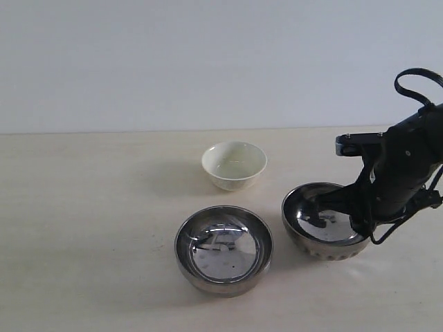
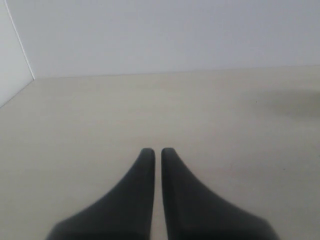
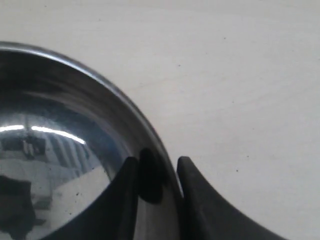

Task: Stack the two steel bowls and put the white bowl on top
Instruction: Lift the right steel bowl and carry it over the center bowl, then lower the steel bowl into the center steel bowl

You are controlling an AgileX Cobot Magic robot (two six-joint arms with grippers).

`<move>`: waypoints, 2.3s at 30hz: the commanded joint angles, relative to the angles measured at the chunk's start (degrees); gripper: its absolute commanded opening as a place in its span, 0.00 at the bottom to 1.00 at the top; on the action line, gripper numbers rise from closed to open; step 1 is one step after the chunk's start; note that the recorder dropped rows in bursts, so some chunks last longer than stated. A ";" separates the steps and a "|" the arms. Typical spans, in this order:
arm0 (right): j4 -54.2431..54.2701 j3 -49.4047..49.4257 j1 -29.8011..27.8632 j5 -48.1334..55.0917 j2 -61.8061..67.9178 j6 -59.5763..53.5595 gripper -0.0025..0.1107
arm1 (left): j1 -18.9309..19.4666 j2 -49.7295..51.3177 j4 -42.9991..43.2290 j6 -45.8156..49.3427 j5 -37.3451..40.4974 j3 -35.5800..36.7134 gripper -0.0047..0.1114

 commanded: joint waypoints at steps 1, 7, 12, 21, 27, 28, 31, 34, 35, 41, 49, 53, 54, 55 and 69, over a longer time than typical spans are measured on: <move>-0.48 0.32 -0.19 0.95 -1.04 -2.04 0.02 | 0.03 -0.17 -0.15 -0.65 0.03 0.20 0.08; 1.41 0.32 -0.19 0.72 -5.56 -4.99 0.02 | 0.03 -0.17 -0.15 -0.65 0.03 0.20 0.08; 5.83 0.32 -0.19 0.88 -7.25 -9.68 0.02 | 0.03 -0.17 -0.15 -0.65 0.03 0.20 0.08; 20.32 0.32 -0.19 2.07 -15.74 -22.87 0.02 | 0.03 -0.17 -0.15 -0.65 0.03 0.20 0.08; 34.03 0.32 0.88 3.98 -16.79 -34.68 0.02 | 0.03 -0.17 -0.15 -0.65 0.03 0.20 0.08; 34.03 0.32 1.65 3.56 -16.79 -34.68 0.02 | 0.03 -0.17 -0.15 -0.65 0.03 0.20 0.08; 34.03 -0.93 5.93 2.72 -16.79 -34.68 0.02 | 0.03 -0.17 -0.15 -0.65 0.03 0.20 0.08; 34.03 -3.04 9.31 2.82 -16.02 -33.88 0.02 | 0.03 -0.17 -0.15 -0.65 0.03 0.20 0.08; 34.03 -3.59 10.14 2.96 -15.62 -33.35 0.02 | 0.03 -0.17 -0.15 -0.65 0.03 0.20 0.08; 33.64 -6.47 14.32 3.55 -9.94 -32.45 0.02 | 0.03 -0.17 -0.15 -0.65 0.03 0.20 0.08; 33.64 -6.47 14.42 2.74 -5.94 -31.48 0.02 | 0.03 -0.17 -0.15 -0.65 0.03 0.20 0.08; 33.80 -6.47 14.42 1.52 -4.51 -31.43 0.02 | 0.03 -0.17 -0.15 -0.65 0.03 0.20 0.08; 33.98 -6.47 14.42 1.02 -4.41 -31.34 0.02 | 0.03 -0.17 -0.15 -0.65 0.03 0.20 0.08; 34.04 -6.47 14.42 0.75 -4.27 -31.23 0.02 | 0.03 -0.17 -0.15 -0.65 0.03 0.20 0.08; 35.40 -6.37 16.08 -1.53 -1.41 -30.61 0.02 | 0.03 -0.17 -0.15 -0.65 0.03 0.20 0.08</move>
